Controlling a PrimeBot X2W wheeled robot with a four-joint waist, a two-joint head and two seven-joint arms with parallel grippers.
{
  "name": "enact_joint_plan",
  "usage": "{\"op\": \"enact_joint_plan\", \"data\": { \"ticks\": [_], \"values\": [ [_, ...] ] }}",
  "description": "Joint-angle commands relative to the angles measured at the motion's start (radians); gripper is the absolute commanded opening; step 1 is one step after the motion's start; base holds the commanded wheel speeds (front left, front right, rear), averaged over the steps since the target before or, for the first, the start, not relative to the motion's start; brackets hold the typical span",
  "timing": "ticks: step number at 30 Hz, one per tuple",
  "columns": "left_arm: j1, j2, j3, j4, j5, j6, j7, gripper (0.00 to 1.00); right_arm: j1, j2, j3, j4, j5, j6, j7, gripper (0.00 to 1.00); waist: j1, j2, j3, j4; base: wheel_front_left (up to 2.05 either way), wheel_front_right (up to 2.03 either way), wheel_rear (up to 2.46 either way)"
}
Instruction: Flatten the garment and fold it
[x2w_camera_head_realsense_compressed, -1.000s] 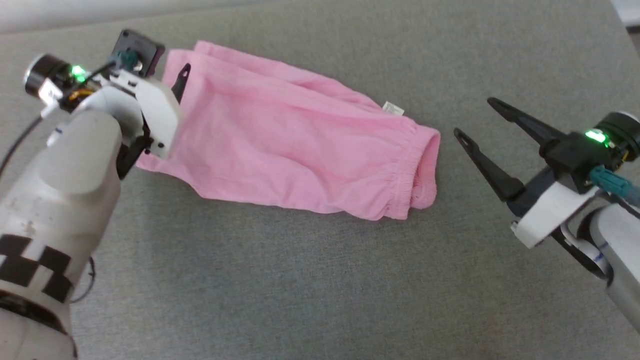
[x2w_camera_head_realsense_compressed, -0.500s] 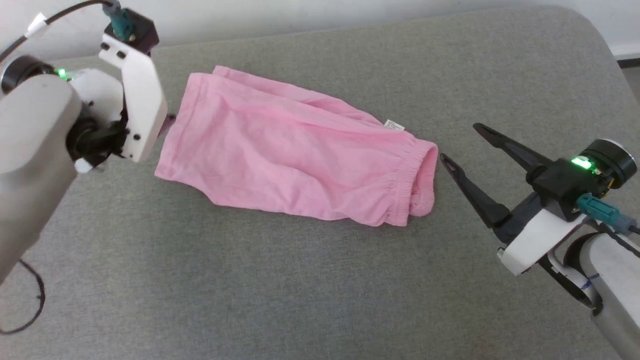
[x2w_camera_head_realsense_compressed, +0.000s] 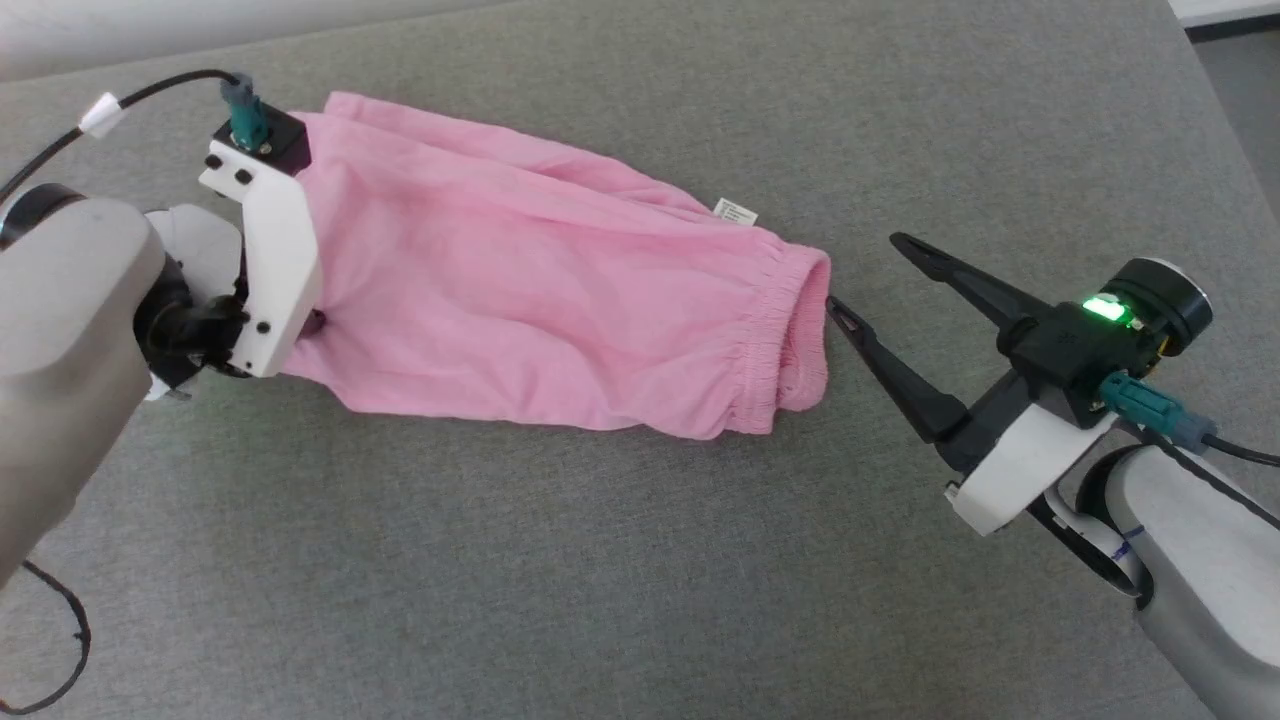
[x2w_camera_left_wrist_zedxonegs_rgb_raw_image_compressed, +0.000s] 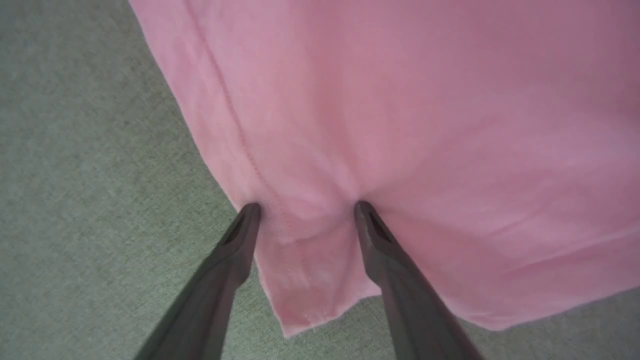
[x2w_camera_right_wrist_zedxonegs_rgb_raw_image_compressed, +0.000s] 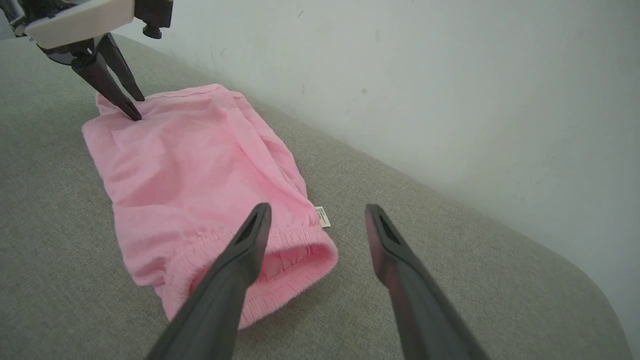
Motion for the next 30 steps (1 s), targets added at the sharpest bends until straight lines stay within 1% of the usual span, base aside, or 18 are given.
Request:
{"op": "enact_joint_plan", "data": {
  "ticks": [1, 4, 5, 6, 9, 12, 16, 19, 22, 25, 27, 30],
  "values": [
    [0.027, -0.004, -0.02, 0.006, 0.011, -0.007, 0.013, 1.0, -0.019, 0.007, 0.006, 0.012, 0.006, -0.002, -0.01, 1.0, -0.0001, 0.0, 0.019, -0.02, 0.0, 0.0, 0.0],
    [0.039, -0.008, -0.03, 0.015, 0.011, -0.007, 0.008, 1.0, -0.039, 0.004, 0.01, 0.025, 0.015, -0.002, -0.014, 1.0, -0.0001, 0.0, 0.017, -0.023, 0.0, 0.0, 0.0],
    [0.042, -0.009, -0.033, 0.016, 0.01, -0.007, 0.006, 0.09, -0.047, 0.001, 0.012, 0.027, 0.018, -0.002, -0.013, 1.0, -0.0001, 0.0, 0.014, -0.023, 0.0, 0.0, 0.0],
    [0.045, -0.011, -0.036, 0.015, 0.01, -0.007, 0.005, 0.0, -0.057, -0.004, 0.015, 0.027, 0.021, -0.002, -0.01, 1.0, -0.0001, 0.0, 0.009, -0.022, 0.0, 0.0, 0.0],
    [0.046, -0.013, -0.04, 0.011, 0.007, -0.007, -0.008, 0.0, -0.079, -0.014, 0.018, 0.026, 0.034, -0.002, 0.001, 1.0, -0.0001, 0.0, -0.002, -0.018, 0.0, 0.0, 0.0],
    [0.043, -0.013, -0.043, 0.005, -0.005, -0.007, -0.033, 0.0, -0.124, -0.037, 0.041, 0.021, 0.073, -0.002, 0.068, 1.0, -0.0001, 0.0, -0.022, -0.015, 0.0, 0.0, 0.0],
    [0.038, -0.009, -0.047, -0.003, -0.018, -0.007, -0.058, 0.0, -0.2, -0.064, 0.117, 0.022, 0.206, -0.002, 0.277, 1.0, -0.0001, 0.0, -0.047, -0.012, 0.0, 0.0, 0.0],
    [0.039, -0.005, -0.049, -0.016, -0.027, -0.007, -0.076, 0.0, -0.253, -0.06, 0.158, 0.04, 0.346, -0.002, 0.443, 1.0, -0.0001, 0.0, -0.059, -0.013, 0.0, 0.0, 0.0],
    [0.039, -0.004, -0.051, -0.026, -0.033, -0.007, -0.092, 0.0, -0.288, -0.029, 0.161, 0.102, 0.479, -0.002, 0.605, 1.0, -0.0001, 0.0, -0.063, -0.01, 0.0, 0.0, 0.0],
    [0.036, -0.007, -0.053, -0.031, -0.035, -0.007, -0.1, 0.0, -0.31, 0.036, 0.123, 0.188, 0.581, -0.002, 0.716, 1.0, -0.0001, 0.0, -0.058, -0.005, 0.0, 0.0, 0.0],
    [0.033, -0.009, -0.054, -0.034, -0.033, -0.007, -0.107, 0.0, -0.326, 0.085, 0.11, 0.24, 0.603, -0.002, 0.767, 1.0, -0.0001, 0.0, -0.054, -0.002, 0.0, 0.0, 0.0],
    [0.027, -0.011, -0.055, -0.037, -0.031, -0.007, -0.115, 0.0, -0.343, 0.162, 0.088, 0.326, 0.602, -0.002, 0.817, 1.0, -0.0001, 0.0, -0.043, 0.0, 0.0, 0.0, 0.0]
  ]
}}
